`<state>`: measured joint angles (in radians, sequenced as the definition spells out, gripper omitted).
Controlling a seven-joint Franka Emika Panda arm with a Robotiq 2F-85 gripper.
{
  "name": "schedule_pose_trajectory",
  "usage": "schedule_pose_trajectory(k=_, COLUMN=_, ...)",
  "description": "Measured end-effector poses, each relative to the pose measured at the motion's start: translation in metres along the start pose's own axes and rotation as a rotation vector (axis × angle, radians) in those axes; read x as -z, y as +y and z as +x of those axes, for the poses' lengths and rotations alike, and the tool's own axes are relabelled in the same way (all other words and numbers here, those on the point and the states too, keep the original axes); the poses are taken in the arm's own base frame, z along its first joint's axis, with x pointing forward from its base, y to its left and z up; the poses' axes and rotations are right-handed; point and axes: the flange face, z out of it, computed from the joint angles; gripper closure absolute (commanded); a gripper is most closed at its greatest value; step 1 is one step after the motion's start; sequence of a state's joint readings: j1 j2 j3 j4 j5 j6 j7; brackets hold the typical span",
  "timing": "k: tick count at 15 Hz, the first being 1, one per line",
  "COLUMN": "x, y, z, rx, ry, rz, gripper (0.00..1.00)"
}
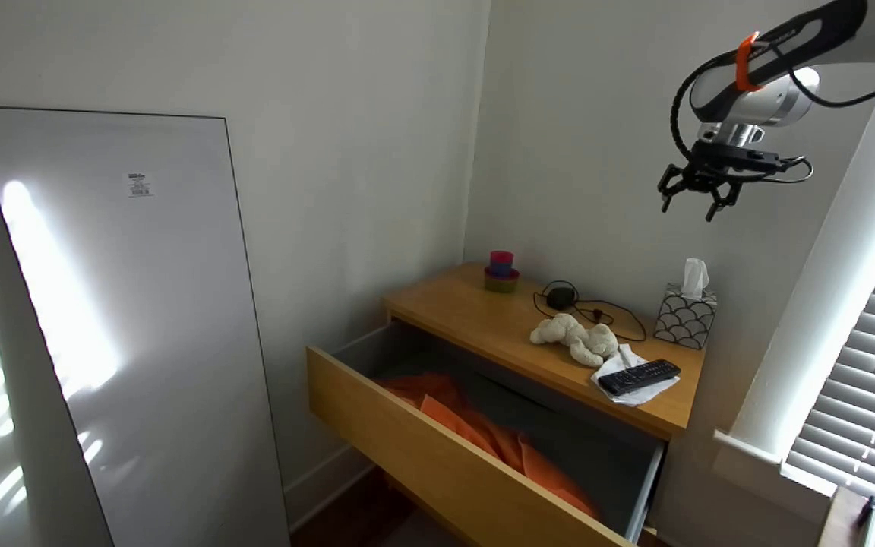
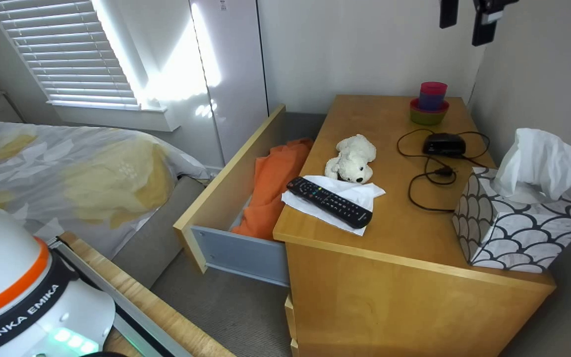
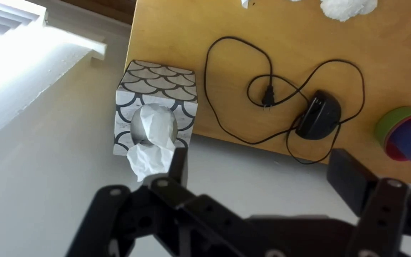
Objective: Pull out one white tissue from the box and put it on the remote, wipe the remote with the white tissue, pick up the white tissue from the remote and put it on the table
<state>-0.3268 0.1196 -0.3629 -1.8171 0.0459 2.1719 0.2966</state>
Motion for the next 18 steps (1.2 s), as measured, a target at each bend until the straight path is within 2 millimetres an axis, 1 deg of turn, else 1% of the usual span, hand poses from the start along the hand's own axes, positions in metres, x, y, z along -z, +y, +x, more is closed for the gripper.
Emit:
schedule_pose_trajectory(k=6, x=-0.042, y=0.024, z=0.049, rx=-0.081, ry=0.002, rz=-0.084, gripper=0.0)
schedule_pose_trajectory(k=10, x=-0.074, y=0.036, z=0.068, rx=-0.119, ry=-0.042, rz=-0.147, gripper=0.0)
schedule_pose_trajectory(k=14, x=-0.102, y=0.041, z=0.083, rx=-0.137, ry=-0.076, rz=-0.187, gripper=0.0)
schedule_pose_trajectory(k=18, x=-0.129, y=0.049, z=0.092, rx=-0.161, ry=-0.126, rz=-0.231, gripper=0.22)
